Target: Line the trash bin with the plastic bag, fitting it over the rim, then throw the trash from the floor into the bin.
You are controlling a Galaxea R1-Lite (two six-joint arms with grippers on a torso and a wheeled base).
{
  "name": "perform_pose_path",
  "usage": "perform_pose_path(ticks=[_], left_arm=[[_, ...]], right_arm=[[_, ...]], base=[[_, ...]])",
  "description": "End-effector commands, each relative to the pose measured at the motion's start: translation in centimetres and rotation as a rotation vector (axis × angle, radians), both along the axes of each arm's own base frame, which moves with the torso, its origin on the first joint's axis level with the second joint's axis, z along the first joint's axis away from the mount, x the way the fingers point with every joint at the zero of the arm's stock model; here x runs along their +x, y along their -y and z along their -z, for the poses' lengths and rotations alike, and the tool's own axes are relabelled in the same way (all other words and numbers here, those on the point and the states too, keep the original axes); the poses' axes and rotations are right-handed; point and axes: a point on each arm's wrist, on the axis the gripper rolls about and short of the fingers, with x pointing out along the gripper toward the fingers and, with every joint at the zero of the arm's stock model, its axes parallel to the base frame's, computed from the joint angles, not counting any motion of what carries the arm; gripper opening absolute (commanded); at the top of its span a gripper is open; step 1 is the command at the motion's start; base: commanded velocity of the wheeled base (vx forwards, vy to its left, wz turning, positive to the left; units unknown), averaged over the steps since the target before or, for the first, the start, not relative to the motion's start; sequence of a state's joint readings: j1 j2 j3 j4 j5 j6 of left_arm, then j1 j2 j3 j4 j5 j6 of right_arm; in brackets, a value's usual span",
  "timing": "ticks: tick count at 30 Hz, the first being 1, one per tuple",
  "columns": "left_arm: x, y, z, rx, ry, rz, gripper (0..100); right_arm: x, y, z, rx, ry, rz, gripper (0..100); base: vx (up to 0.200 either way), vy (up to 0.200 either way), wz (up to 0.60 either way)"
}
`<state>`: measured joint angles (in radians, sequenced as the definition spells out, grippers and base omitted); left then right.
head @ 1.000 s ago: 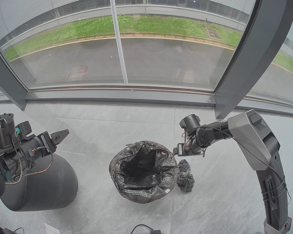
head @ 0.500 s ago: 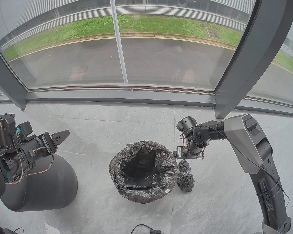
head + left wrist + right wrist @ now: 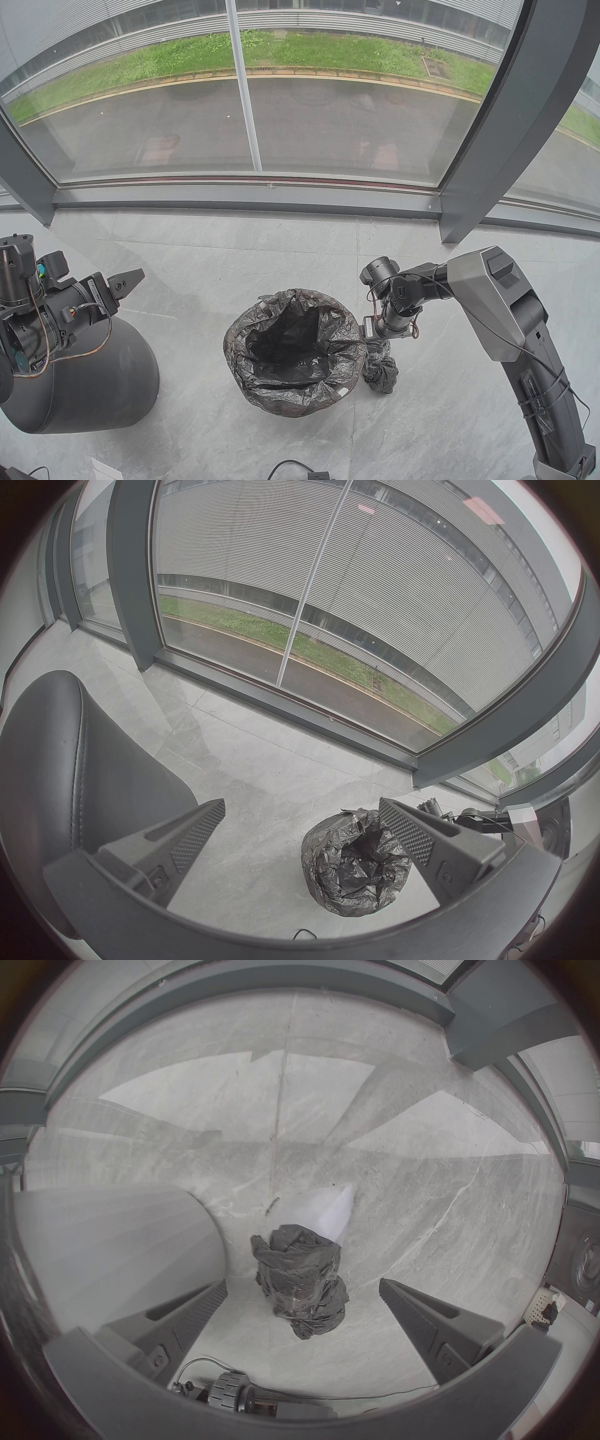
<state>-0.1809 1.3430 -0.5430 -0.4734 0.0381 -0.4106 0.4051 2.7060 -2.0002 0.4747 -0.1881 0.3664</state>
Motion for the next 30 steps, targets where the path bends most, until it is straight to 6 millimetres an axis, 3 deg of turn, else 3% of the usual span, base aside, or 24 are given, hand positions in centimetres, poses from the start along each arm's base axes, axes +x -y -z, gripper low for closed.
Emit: perform_pose_path(ticks=[1,10,15,21,30], left_arm=[[0.1,0.0,0.1,0.000,-0.003,0.000,100],[0.1,0.0,0.1,-0.001,-0.005,-0.001,100],[0.2,0.0,0.2,-0.005,-0.007,-0.002,100],[0.0,0.0,0.0,-0.007,0.004,-0.001,100],[0.0,0.1,0.0,-0.012,0.001,-0.001,100]], right_arm=[[0.0,0.5,2.4,-0.022,-0.045,0.012,100],[0.3,1.1,3.9,-0.025,-0.053,0.033,100],[-0.2,1.3,5.9,-0.054,-0.119,0.012,100],[-2.0,1.6,10.0,-0.121,-0.286,-0.045,100],[-0.9,0.9,6.6,-0.061,-0.172,-0.051,100]], base=[[0.000,0.000,0.00],[0.000,0.000,0.00],[0.000,0.000,0.00],[0.000,0.000,0.00],[0.000,0.000,0.00]])
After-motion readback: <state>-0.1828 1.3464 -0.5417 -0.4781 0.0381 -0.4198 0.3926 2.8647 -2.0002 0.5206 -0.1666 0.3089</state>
